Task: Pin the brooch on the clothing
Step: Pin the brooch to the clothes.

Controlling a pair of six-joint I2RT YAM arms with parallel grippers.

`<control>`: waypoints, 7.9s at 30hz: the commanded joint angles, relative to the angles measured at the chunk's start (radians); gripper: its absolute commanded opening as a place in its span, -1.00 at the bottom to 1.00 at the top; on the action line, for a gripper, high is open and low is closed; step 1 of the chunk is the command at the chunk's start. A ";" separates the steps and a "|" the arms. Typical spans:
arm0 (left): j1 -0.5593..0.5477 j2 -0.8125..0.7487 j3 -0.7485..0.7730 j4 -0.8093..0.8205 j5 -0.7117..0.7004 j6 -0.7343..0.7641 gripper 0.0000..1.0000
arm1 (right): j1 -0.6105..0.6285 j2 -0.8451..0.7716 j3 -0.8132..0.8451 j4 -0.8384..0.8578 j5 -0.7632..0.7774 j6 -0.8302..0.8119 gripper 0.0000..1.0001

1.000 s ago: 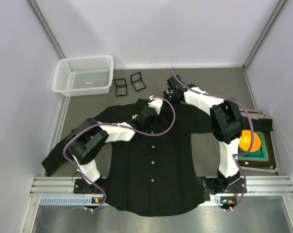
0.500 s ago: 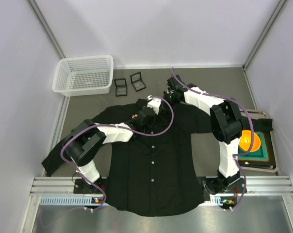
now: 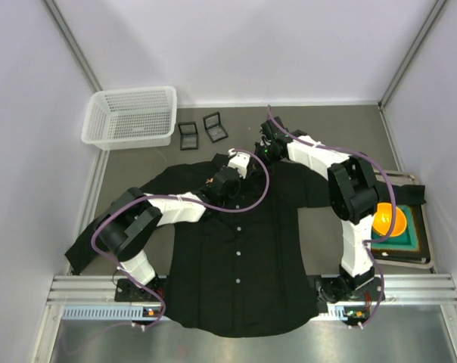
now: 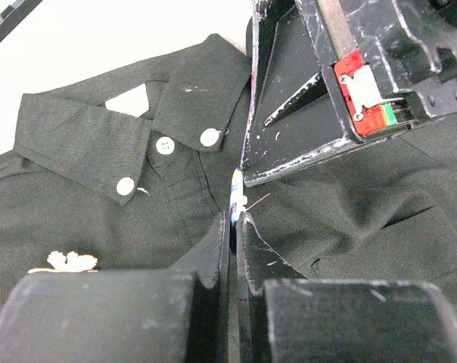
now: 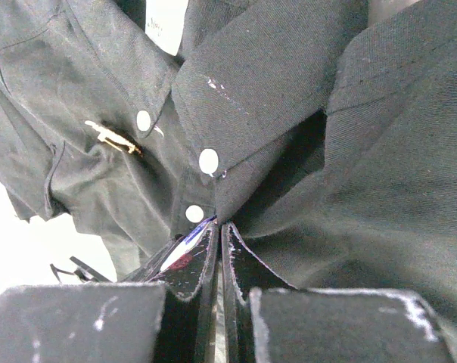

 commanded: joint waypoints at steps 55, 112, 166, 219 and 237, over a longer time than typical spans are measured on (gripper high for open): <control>0.036 -0.013 0.071 0.159 0.272 -0.172 -1.00 | 0.010 0.019 0.041 0.030 -0.011 0.026 -1.00; 0.088 -0.023 0.051 0.352 0.557 -0.377 -1.00 | 0.015 -0.034 -0.065 0.143 0.012 0.166 -1.00; 0.108 0.002 0.033 0.351 0.576 -0.377 -1.00 | -0.102 -0.175 -0.022 0.255 -0.571 -0.262 0.98; 0.117 0.016 0.010 0.202 0.465 -0.319 -1.00 | -0.123 -0.230 -0.055 0.254 -0.305 -0.110 0.65; 0.203 -0.004 0.018 0.360 0.979 -0.304 -1.00 | -0.335 -0.380 -0.203 0.182 -0.810 -0.899 0.51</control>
